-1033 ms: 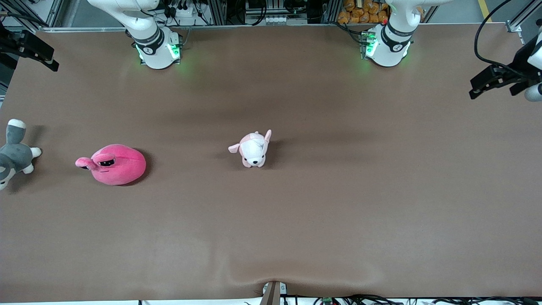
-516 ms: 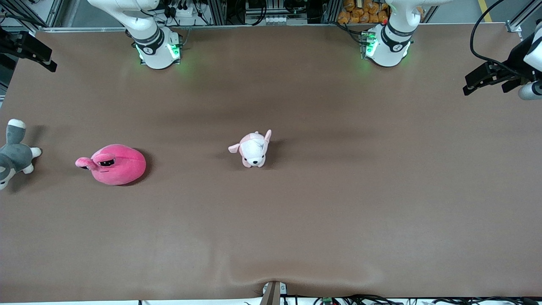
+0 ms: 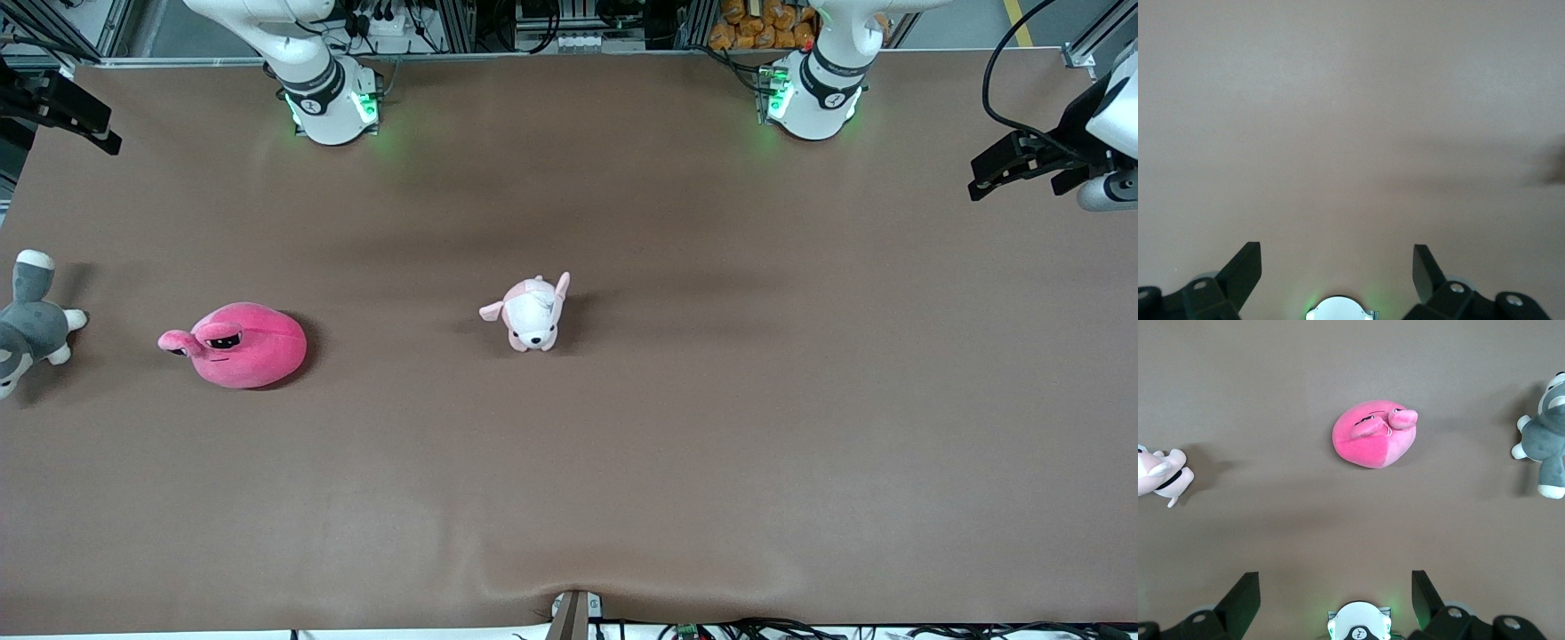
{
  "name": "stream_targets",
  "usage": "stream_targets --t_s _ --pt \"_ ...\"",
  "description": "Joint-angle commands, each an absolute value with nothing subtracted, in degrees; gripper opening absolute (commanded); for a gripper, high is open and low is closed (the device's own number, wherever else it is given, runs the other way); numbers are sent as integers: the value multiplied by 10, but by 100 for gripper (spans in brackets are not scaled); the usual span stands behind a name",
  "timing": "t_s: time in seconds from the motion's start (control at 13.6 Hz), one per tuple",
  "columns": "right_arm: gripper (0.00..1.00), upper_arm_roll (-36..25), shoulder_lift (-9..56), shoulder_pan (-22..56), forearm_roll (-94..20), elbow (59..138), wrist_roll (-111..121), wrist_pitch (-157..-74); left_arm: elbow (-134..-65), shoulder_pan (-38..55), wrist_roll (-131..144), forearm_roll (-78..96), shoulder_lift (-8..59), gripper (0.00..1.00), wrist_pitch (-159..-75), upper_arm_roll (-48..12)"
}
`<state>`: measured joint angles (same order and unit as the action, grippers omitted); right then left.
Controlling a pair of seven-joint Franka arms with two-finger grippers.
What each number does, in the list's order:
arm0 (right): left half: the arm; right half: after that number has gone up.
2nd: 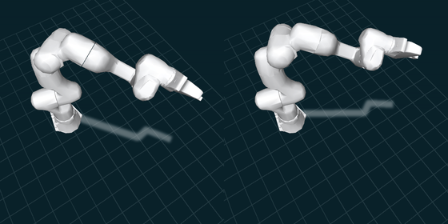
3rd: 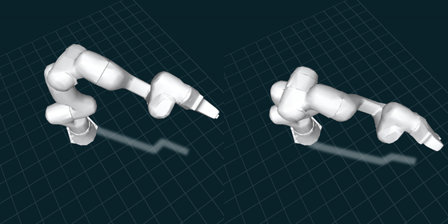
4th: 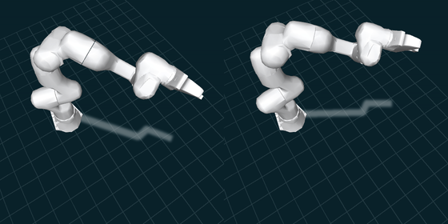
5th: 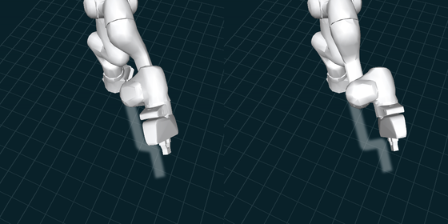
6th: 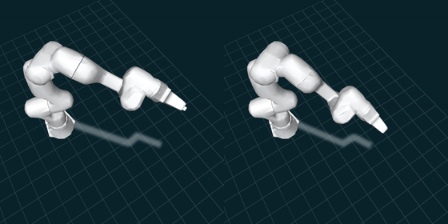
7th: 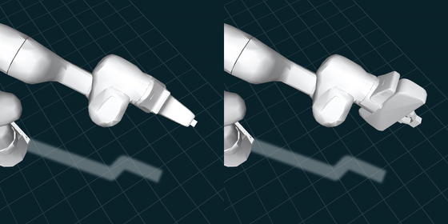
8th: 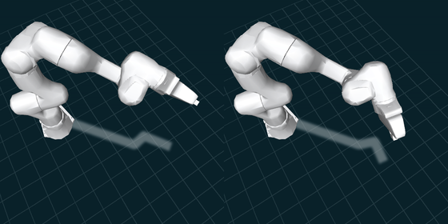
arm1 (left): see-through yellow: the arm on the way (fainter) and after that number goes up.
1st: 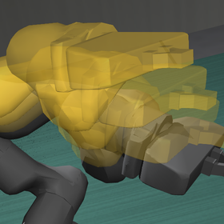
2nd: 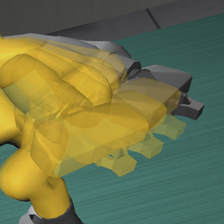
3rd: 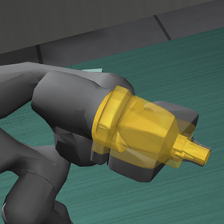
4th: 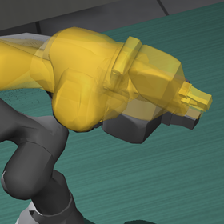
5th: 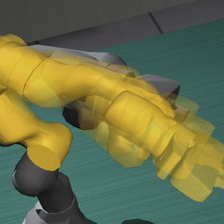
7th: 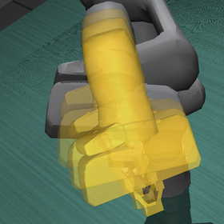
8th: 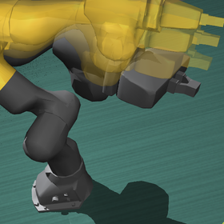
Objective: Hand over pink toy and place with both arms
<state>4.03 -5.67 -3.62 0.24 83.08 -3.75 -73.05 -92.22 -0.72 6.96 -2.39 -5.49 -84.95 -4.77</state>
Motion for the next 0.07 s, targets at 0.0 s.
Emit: stream_targets --t_s 0.0 --pt "100 41 -49 -39 11 815 -27 -727 -907 -5 69 -36 -47 100 -838 -49"
